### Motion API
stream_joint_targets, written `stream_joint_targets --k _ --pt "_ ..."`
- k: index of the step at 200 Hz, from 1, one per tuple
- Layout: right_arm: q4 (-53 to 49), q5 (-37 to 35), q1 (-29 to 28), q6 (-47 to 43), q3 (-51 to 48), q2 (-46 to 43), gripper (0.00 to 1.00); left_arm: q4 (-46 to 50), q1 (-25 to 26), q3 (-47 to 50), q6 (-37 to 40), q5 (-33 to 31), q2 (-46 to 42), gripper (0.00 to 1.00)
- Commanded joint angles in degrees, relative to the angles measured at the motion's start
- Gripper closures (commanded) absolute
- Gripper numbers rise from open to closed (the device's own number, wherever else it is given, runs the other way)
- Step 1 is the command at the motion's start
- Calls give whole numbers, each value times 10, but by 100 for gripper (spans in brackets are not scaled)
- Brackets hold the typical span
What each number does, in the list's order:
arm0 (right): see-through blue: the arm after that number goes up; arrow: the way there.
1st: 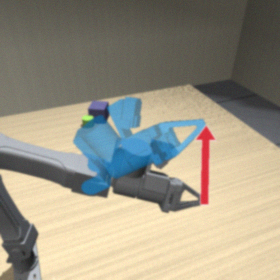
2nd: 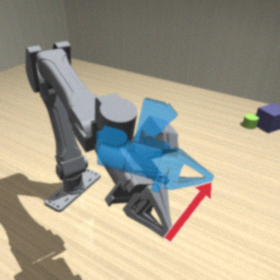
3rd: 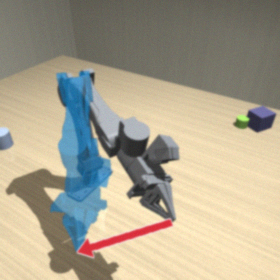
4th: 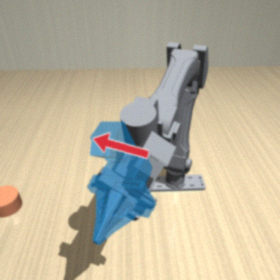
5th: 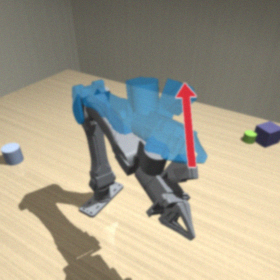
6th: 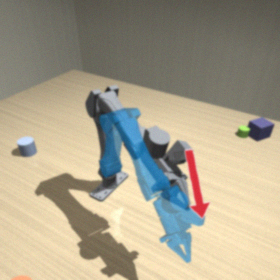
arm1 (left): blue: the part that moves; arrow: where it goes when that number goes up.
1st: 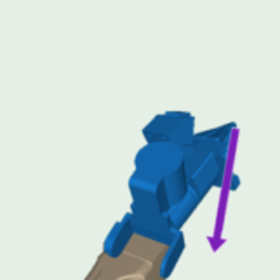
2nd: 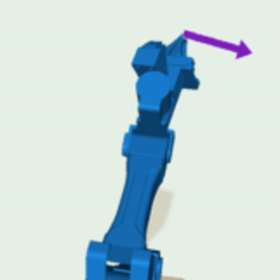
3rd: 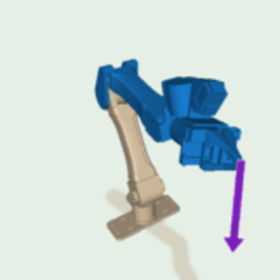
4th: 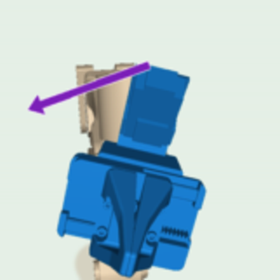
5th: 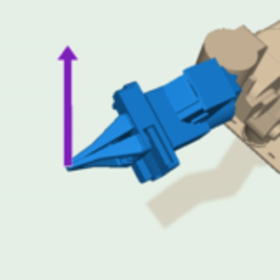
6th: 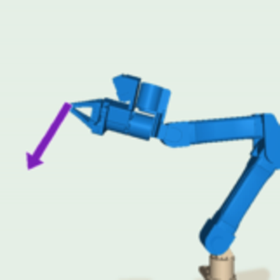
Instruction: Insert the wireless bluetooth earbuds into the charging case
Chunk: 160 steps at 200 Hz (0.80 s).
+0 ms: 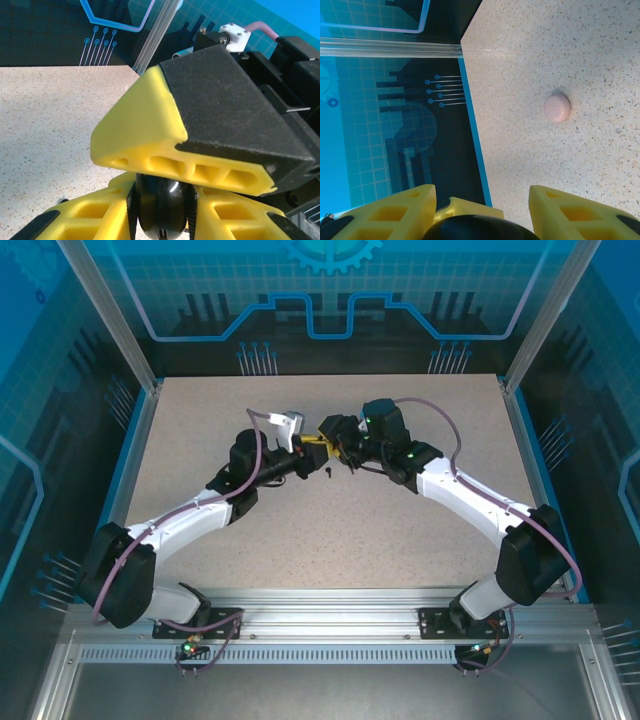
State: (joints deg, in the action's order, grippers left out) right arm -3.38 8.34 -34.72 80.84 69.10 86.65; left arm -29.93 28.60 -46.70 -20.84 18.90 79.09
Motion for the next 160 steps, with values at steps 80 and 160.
stream_joint_targets --k 80,160 --pt "15 13 1 5 -2 2 64 -42 -5 -3 -19 31 11 82" --pt "13 15 3 6 8 7 61 -50 -5 -5 -35 50 20 100"
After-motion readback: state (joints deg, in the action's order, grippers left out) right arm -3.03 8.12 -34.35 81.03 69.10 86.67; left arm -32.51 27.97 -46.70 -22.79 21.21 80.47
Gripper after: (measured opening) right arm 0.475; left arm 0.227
